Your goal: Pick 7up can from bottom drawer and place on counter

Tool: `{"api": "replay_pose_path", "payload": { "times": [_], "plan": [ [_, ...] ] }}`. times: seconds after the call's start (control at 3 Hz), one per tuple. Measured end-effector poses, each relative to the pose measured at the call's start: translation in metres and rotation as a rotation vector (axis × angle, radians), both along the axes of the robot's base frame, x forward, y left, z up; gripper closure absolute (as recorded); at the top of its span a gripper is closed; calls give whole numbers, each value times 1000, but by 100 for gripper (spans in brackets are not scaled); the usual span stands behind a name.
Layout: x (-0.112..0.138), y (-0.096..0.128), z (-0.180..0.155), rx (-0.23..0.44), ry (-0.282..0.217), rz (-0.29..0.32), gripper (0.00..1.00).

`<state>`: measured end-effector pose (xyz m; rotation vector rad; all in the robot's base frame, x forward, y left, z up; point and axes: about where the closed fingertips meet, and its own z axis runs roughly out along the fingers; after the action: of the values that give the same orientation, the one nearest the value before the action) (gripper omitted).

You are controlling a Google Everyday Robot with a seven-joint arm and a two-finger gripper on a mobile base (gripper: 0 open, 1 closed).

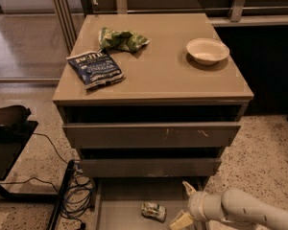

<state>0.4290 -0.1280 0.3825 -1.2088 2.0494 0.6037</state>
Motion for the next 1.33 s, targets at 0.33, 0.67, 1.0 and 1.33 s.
{"api": "replay_pose_path", "payload": {
  "times": [0.33, 0.67, 1.0, 1.33],
  "plan": [
    [12, 16, -54, 4, 40, -19, 0],
    [12, 17, -55, 6, 41, -17, 0],
    [19, 23, -70, 37, 44, -11, 0],
    [29, 30, -94, 68, 19, 28, 0]
  ]
}}
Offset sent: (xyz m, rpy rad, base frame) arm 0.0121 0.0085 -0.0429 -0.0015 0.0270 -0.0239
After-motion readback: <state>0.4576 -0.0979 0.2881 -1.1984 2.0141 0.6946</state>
